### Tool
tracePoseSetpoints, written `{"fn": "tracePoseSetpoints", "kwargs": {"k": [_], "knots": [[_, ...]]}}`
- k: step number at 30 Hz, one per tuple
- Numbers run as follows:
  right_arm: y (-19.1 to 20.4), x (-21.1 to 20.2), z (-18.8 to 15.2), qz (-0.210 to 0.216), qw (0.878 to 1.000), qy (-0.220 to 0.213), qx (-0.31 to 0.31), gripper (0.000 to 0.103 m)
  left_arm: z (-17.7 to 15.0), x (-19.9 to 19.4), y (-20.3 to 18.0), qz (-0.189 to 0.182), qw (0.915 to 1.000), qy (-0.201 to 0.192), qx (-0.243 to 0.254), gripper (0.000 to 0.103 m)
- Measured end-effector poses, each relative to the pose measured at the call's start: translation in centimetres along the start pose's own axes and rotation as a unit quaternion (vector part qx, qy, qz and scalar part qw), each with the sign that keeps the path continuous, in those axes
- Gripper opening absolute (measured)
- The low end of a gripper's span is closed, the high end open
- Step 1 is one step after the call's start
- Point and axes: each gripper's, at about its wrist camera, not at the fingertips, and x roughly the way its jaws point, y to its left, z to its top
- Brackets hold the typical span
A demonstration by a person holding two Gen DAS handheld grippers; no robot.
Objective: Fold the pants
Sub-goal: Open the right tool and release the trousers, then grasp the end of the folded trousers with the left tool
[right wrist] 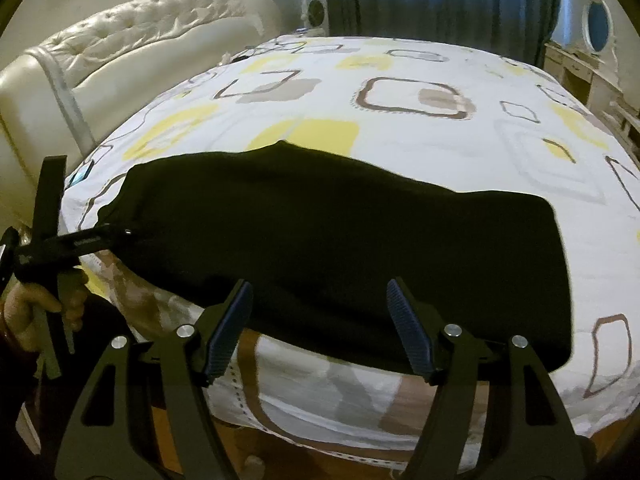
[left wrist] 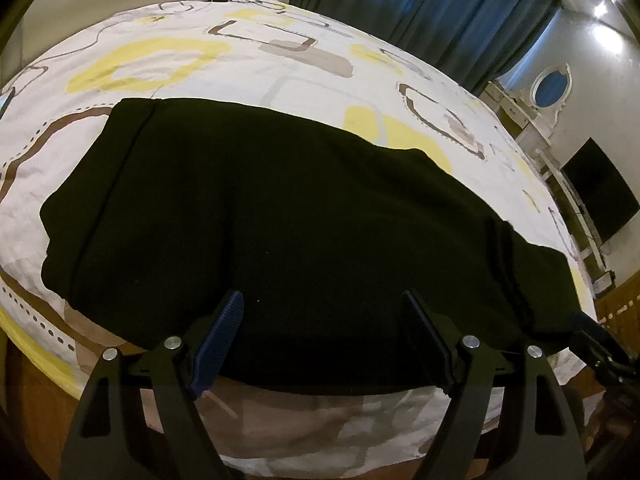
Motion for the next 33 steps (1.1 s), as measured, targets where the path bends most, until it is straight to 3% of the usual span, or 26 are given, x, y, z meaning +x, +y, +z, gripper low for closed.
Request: {"fn": "tracePoseSetpoints", "kwargs": {"k": [7, 11, 15, 19, 25, 28, 33], "knots": [[-4.2, -1.4, -0.5, -0.017, 0.999, -0.007, 0.050, 0.072, 1.6, -4.2, 4.1, -0.039, 0.9980, -0.035, -0.035, 0.080], [-5.4, -1.7, -0.5, -0.023, 0.997, -0.008, 0.067, 0.073, 3.4, -6.8, 9.3, -0.053, 0.9944, -0.069, -0.061, 0.080], [-5.6, -1.8, -0.5, -0.022, 0.997, -0.005, 0.073, 0.073, 5.3, -7.5, 14.4, -0.054, 0.9921, -0.073, -0.086, 0.080], [-5.2, -1.4, -0.4, -0.017, 0.997, 0.005, 0.073, 0.073, 6.6, -6.6, 18.7, -0.074, 0.9887, -0.056, -0.118, 0.079], [-4.2, -0.6, -0.2, -0.013, 0.998, 0.017, 0.064, 0.073, 7.4, -4.4, 21.6, -0.076, 0.9898, -0.009, -0.120, 0.079], [-3.9, -0.2, 0.0, -0.012, 0.998, 0.021, 0.063, 0.073, 7.2, -3.6, 21.1, -0.092, 0.9887, 0.002, -0.118, 0.079], [-3.6, 0.8, -0.1, -0.005, 0.997, 0.034, 0.068, 0.073, 6.7, -3.0, 19.1, -0.143, 0.9866, 0.036, -0.069, 0.079]]}}
